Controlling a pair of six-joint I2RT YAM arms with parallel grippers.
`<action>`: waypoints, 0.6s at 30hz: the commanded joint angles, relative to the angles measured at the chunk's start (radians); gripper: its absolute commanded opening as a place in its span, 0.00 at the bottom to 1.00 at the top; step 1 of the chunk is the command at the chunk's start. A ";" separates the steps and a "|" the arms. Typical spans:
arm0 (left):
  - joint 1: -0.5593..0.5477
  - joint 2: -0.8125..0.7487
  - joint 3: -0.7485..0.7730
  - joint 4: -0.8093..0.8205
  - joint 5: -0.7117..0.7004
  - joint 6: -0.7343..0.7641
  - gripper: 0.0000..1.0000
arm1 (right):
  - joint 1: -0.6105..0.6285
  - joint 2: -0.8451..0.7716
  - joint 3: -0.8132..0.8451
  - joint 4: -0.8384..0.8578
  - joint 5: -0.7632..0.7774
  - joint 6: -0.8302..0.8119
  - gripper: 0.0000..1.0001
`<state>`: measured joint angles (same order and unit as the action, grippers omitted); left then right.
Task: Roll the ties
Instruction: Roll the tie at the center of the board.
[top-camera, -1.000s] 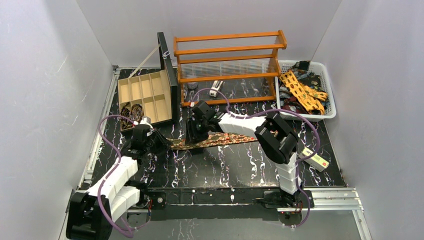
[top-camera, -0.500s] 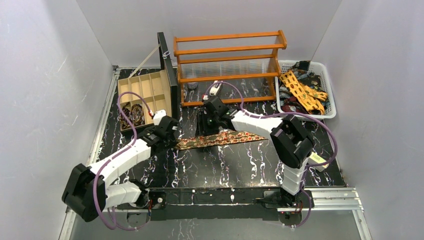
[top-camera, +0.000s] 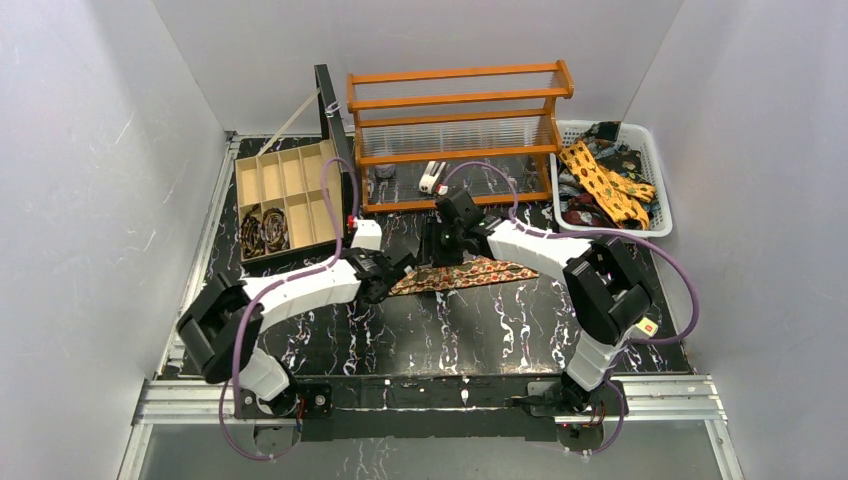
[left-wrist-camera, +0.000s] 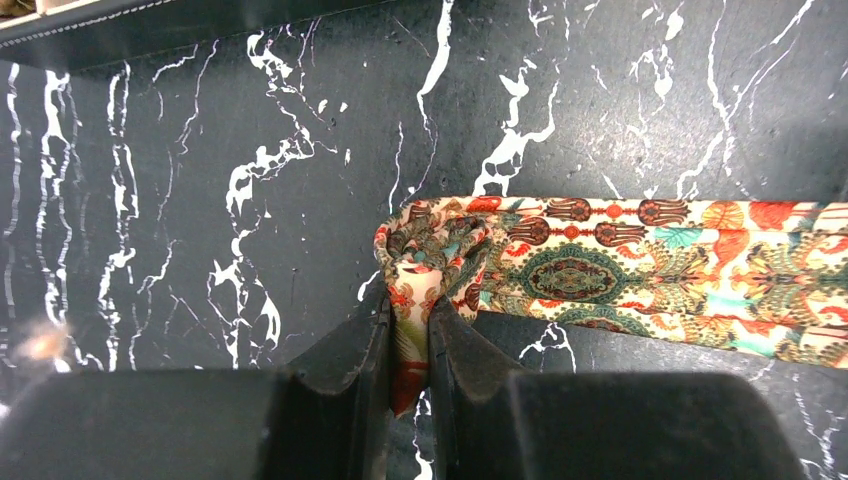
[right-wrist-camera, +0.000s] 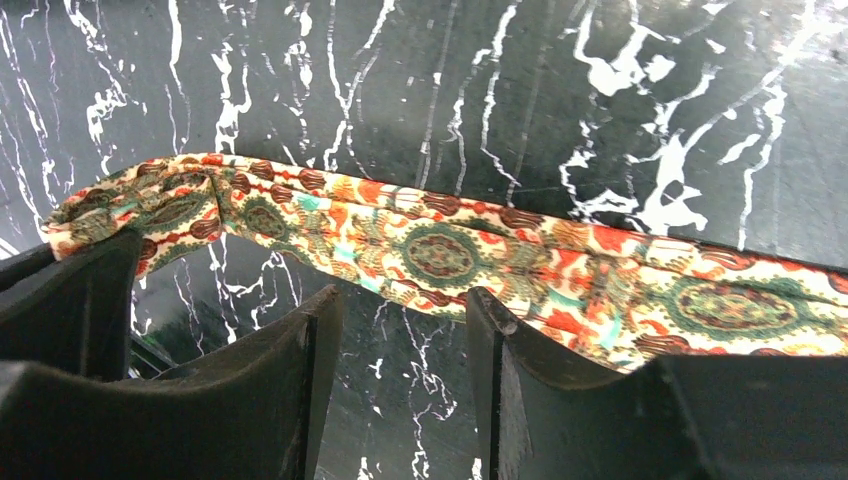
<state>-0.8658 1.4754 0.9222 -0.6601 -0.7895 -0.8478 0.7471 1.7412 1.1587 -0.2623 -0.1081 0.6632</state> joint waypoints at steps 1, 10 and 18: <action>-0.055 0.090 0.067 -0.110 -0.151 -0.051 0.00 | -0.047 -0.068 -0.042 0.025 0.015 0.036 0.57; -0.117 0.244 0.161 -0.160 -0.186 -0.071 0.00 | -0.112 -0.109 -0.117 0.043 -0.019 0.055 0.58; -0.139 0.276 0.194 -0.043 -0.080 -0.003 0.19 | -0.139 -0.108 -0.136 0.051 -0.046 0.059 0.58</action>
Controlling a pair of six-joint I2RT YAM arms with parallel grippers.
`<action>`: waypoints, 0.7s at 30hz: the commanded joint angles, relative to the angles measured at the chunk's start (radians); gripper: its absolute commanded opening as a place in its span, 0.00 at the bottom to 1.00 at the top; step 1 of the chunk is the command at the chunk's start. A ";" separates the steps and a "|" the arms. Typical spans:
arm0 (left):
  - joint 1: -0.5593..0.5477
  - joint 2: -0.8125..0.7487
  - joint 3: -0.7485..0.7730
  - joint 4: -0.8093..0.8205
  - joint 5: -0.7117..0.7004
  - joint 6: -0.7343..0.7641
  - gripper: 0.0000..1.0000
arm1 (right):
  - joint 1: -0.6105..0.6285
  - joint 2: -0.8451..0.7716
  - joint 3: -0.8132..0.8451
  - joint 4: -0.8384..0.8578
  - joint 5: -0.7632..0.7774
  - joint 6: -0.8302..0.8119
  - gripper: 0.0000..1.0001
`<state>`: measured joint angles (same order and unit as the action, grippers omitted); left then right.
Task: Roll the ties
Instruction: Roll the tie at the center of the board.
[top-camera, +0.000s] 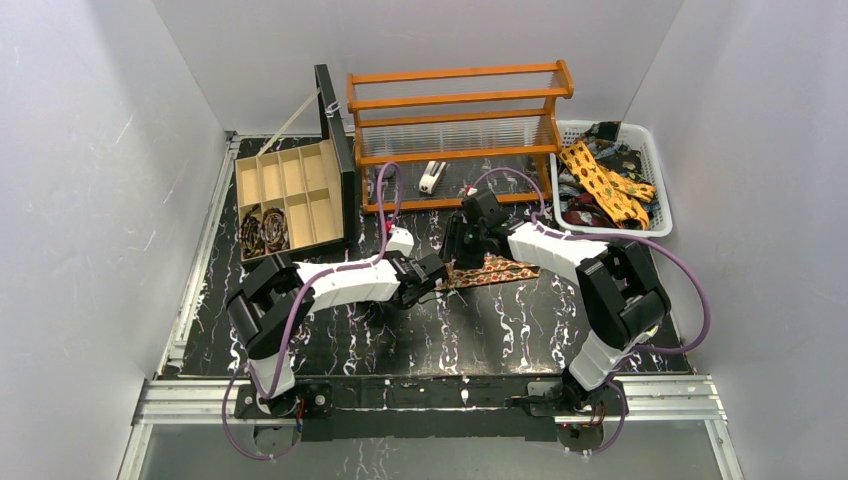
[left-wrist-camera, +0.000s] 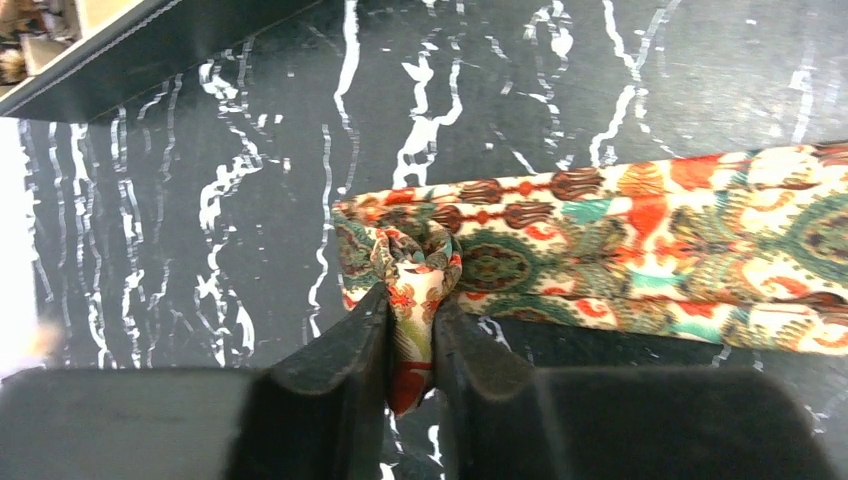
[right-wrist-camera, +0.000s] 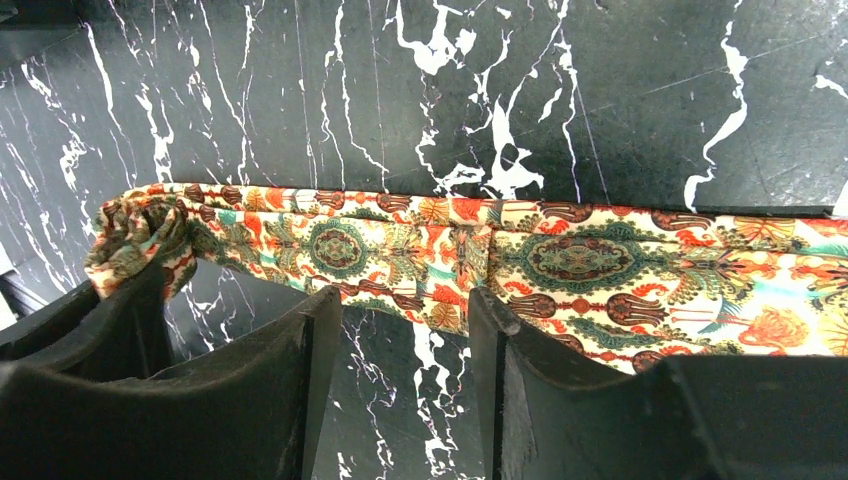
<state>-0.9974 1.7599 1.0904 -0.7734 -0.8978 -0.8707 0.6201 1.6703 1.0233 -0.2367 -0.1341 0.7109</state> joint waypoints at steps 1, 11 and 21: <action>-0.007 -0.015 0.023 0.101 0.055 0.031 0.23 | -0.014 -0.036 -0.002 0.026 -0.024 0.012 0.59; 0.033 -0.113 -0.054 0.350 0.301 0.072 0.51 | -0.020 -0.021 0.000 0.026 -0.098 -0.008 0.59; 0.111 -0.517 -0.227 0.372 0.312 0.026 0.68 | 0.006 -0.030 -0.049 0.334 -0.348 -0.140 0.78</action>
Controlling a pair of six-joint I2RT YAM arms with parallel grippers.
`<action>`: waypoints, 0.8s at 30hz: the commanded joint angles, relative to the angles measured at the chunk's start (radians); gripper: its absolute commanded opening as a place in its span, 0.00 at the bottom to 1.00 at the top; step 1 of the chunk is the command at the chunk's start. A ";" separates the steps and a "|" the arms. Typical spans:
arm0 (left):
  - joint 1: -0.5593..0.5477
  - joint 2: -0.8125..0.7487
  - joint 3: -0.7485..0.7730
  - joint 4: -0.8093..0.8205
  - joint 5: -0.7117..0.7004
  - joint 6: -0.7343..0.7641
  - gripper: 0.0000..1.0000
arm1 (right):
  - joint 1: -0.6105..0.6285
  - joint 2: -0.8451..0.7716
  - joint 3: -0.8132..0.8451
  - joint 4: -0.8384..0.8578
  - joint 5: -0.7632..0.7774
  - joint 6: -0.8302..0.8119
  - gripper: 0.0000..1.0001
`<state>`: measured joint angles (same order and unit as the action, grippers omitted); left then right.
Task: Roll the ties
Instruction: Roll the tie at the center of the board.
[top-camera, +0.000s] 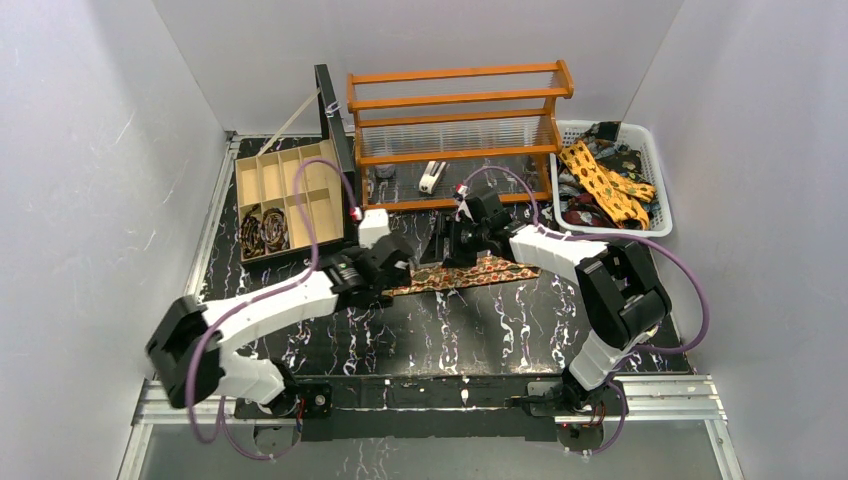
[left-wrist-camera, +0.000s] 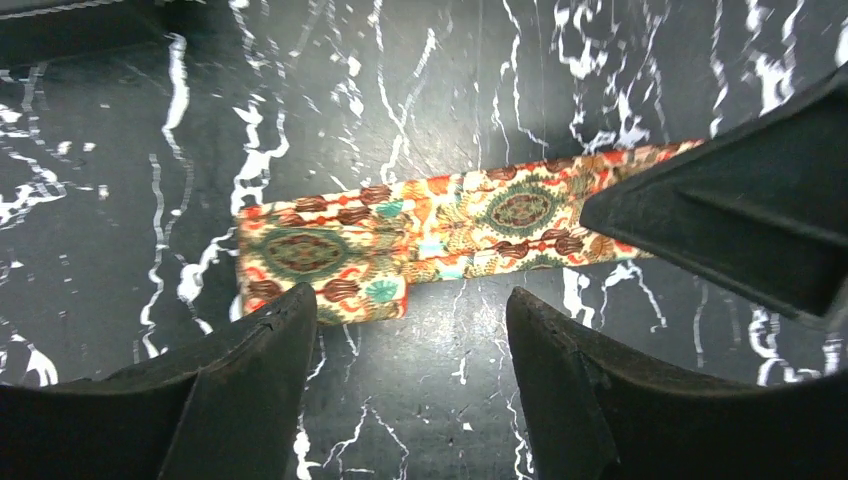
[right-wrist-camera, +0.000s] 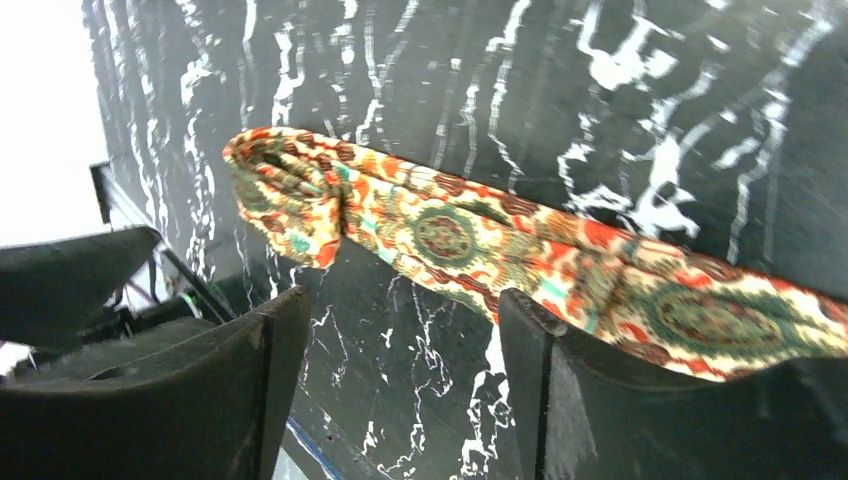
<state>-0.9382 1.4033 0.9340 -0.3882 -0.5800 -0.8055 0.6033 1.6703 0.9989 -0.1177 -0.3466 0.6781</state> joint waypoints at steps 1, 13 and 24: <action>0.075 -0.200 -0.098 -0.026 0.001 -0.053 0.68 | 0.042 -0.029 -0.028 0.259 -0.140 -0.178 0.81; 0.395 -0.517 -0.349 -0.089 0.229 -0.083 0.77 | 0.232 0.071 -0.122 0.667 -0.287 -1.077 0.99; 0.468 -0.547 -0.375 -0.088 0.286 -0.038 0.77 | 0.260 0.253 0.019 0.614 -0.377 -1.146 0.99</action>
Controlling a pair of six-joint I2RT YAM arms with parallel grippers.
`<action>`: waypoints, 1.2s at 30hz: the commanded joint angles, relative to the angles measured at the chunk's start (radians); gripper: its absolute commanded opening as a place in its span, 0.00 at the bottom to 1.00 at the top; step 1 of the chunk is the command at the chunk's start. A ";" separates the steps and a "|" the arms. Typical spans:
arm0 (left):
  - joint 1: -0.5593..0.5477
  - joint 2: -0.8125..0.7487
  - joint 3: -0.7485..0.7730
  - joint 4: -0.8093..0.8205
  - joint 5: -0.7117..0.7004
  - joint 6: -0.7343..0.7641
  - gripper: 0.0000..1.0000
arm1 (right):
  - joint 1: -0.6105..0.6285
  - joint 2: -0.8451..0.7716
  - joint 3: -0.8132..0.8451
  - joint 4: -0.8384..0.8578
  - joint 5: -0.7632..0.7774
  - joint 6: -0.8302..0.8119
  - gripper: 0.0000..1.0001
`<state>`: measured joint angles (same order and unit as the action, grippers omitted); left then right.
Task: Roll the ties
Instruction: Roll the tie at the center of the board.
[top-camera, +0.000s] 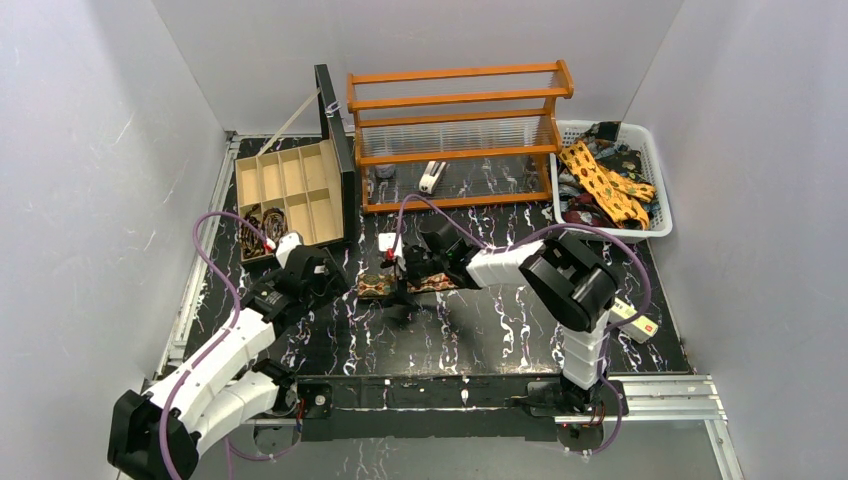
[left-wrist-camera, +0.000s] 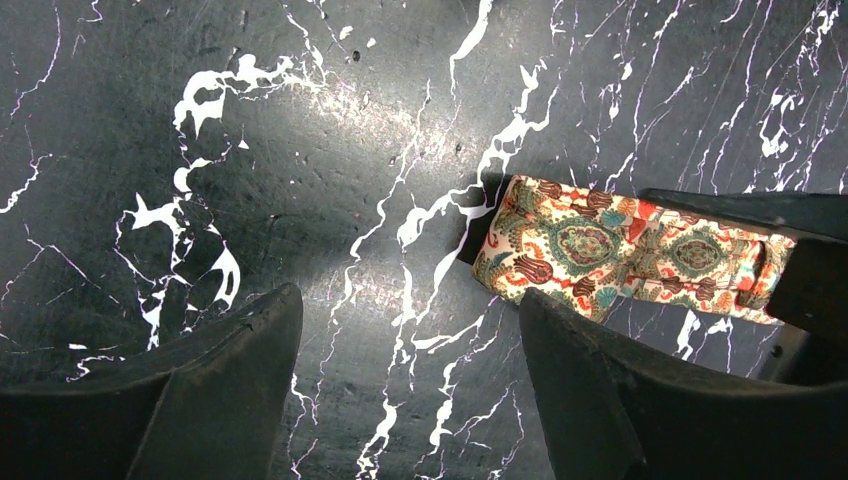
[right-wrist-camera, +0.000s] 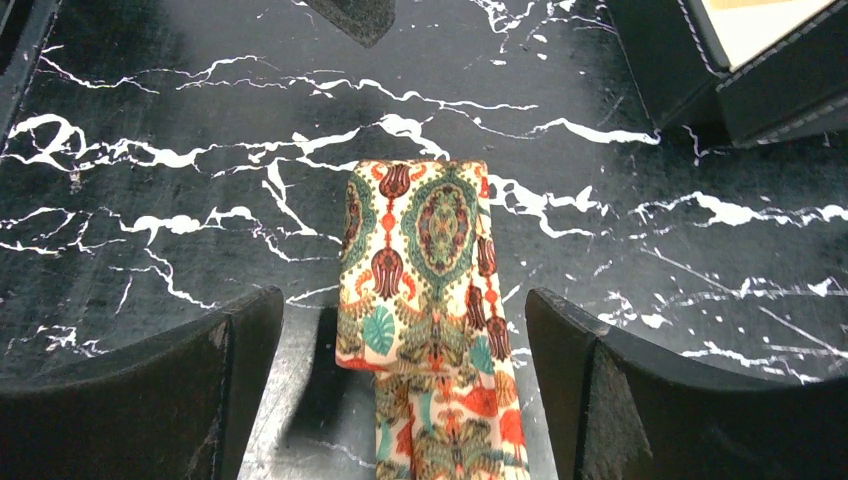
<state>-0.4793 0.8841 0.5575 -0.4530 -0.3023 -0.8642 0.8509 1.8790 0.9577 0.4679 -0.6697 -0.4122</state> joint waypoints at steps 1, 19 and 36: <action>0.010 -0.033 0.004 -0.028 0.006 0.023 0.77 | 0.012 0.061 0.072 0.024 -0.052 -0.061 0.99; 0.016 -0.060 0.010 -0.070 0.007 0.033 0.77 | 0.010 0.165 0.115 -0.190 -0.072 -0.207 0.60; 0.016 -0.059 -0.032 -0.002 0.054 0.001 0.76 | 0.010 0.000 0.067 -0.077 -0.015 -0.068 0.97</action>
<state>-0.4679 0.8356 0.5411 -0.4725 -0.2653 -0.8505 0.8589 1.9907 1.0595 0.2939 -0.7559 -0.5701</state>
